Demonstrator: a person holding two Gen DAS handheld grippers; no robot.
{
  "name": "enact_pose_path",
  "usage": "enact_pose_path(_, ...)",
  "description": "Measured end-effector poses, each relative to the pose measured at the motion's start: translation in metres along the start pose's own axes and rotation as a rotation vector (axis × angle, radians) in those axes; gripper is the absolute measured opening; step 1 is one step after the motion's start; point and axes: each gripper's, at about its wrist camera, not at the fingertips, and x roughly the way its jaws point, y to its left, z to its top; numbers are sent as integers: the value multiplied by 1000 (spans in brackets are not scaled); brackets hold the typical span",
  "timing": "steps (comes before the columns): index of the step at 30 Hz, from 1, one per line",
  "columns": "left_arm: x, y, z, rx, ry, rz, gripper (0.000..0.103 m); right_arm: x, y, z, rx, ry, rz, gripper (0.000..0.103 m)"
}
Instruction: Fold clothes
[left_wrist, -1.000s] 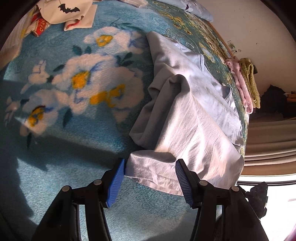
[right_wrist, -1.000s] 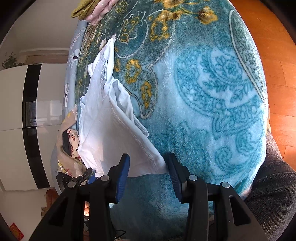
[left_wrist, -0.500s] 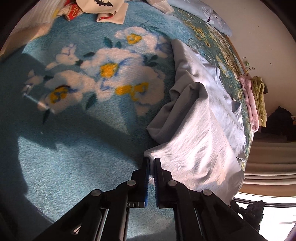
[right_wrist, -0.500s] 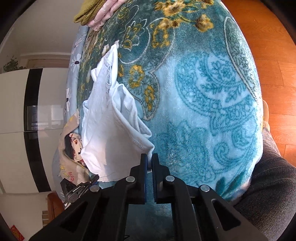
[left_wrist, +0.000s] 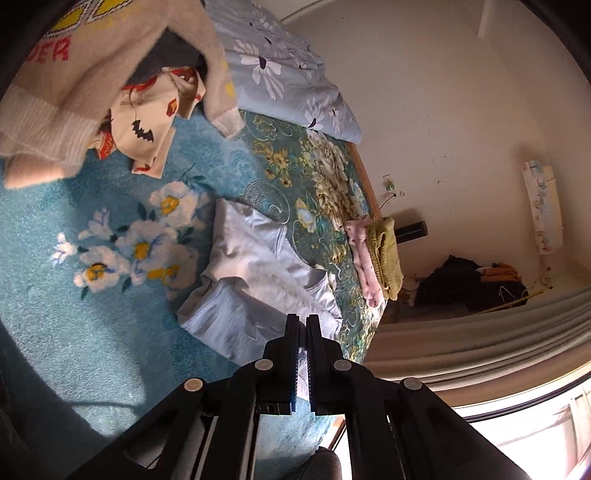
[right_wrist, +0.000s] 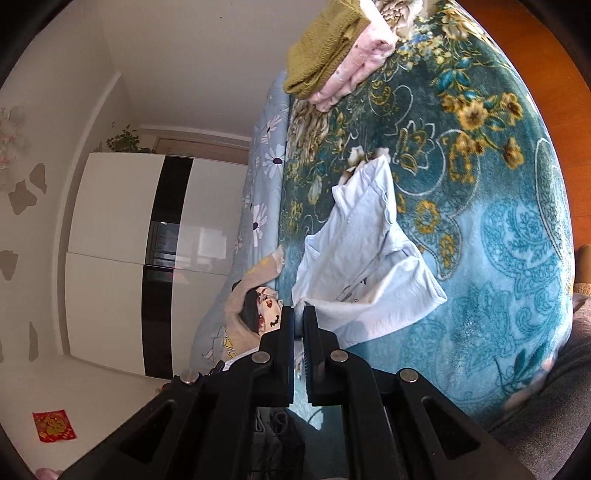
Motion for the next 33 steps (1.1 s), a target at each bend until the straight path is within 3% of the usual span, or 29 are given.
enact_pose_path(3,10,-12,19,14,-23,-17,4,11,14,23,-14,-8,7,4)
enact_pose_path(7,43,-15,48,4,-13,25,4,40,19,58,-20,11,-37,4)
enact_pose_path(13,109,7,86,-106,14,109,4,99,-8,106,54,66,-163,4)
enact_pose_path(20,162,19,122,-170,23,182,4,142,-28,153,125,69,-226,4)
enact_pose_path(30,220,44,146,-203,61,323,4,185,-57,186,176,125,-324,4)
enact_pose_path(33,224,52,150,-231,50,326,4,192,-64,191,181,142,-352,4)
